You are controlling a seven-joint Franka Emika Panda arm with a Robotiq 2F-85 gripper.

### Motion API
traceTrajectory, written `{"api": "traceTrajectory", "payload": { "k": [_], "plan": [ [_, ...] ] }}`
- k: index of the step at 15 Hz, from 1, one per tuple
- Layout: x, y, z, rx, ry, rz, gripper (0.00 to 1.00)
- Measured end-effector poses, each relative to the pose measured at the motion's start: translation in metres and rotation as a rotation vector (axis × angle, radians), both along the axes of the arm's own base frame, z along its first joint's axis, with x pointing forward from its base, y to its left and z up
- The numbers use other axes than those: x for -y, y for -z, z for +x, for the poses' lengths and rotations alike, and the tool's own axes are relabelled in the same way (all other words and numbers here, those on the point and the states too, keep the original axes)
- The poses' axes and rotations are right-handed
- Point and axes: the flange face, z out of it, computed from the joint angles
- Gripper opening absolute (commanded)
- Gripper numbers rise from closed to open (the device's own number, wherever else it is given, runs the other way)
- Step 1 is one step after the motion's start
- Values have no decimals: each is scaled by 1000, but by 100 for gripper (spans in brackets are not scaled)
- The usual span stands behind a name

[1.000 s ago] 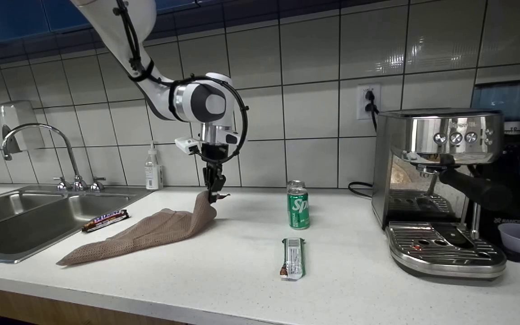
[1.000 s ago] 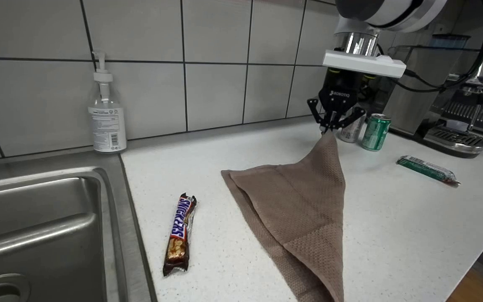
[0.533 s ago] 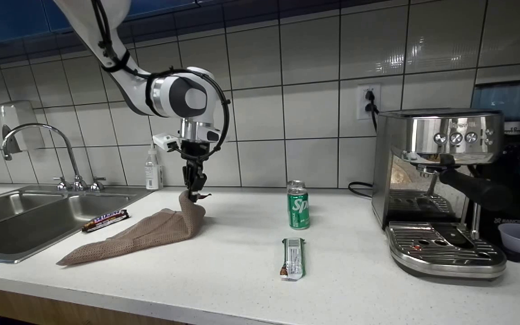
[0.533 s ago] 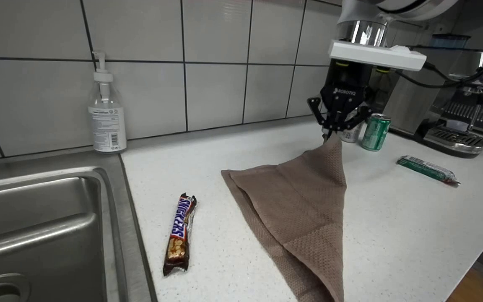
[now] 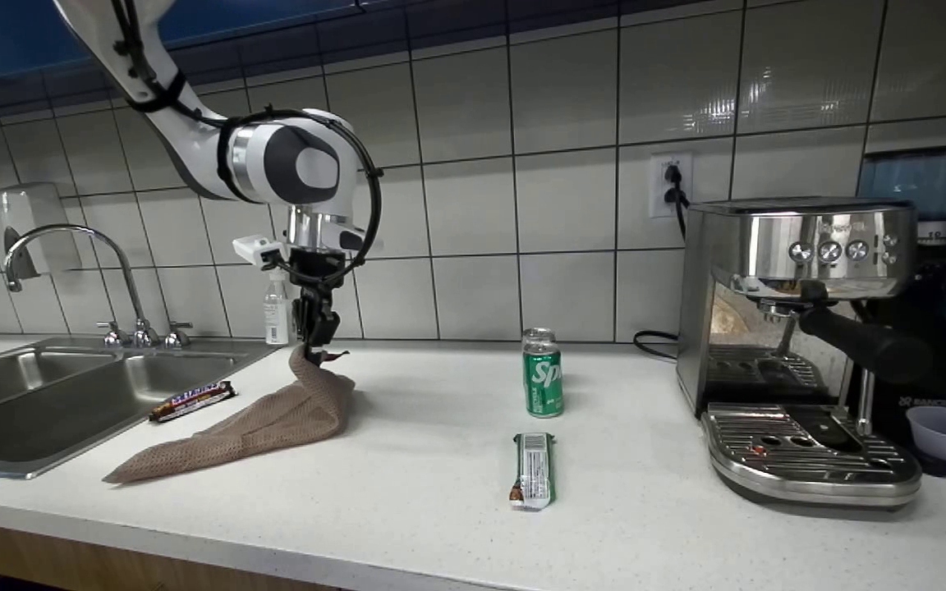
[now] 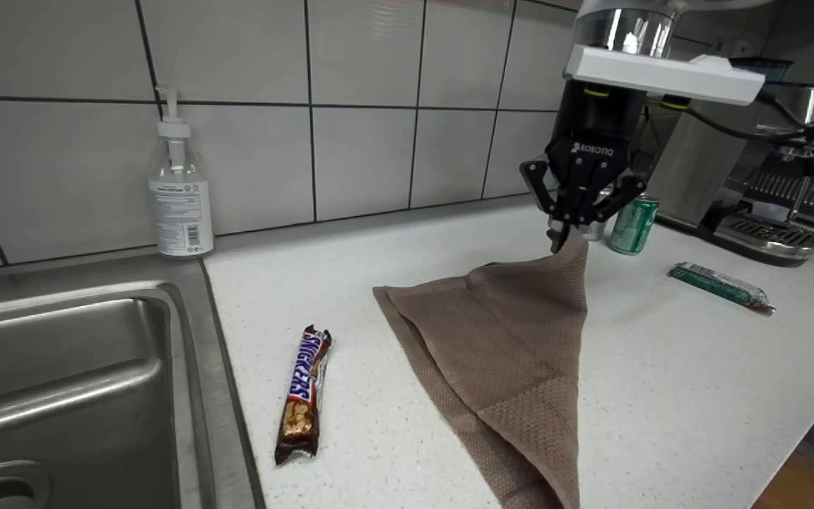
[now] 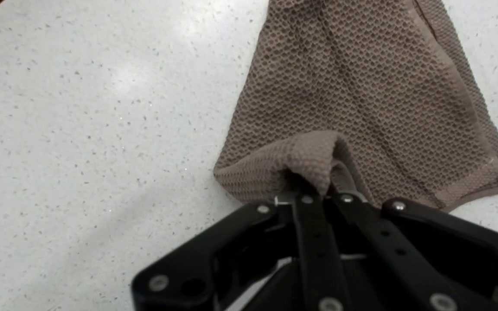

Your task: Fold the towel

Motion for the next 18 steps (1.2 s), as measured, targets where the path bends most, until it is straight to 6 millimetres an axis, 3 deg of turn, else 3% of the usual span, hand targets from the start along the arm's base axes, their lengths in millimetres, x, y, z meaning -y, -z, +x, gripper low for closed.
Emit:
{"api": "traceTrajectory", "payload": {
  "k": [18],
  "plan": [
    [-75,-3,-60,-32,-176,-27,1]
  ]
}}
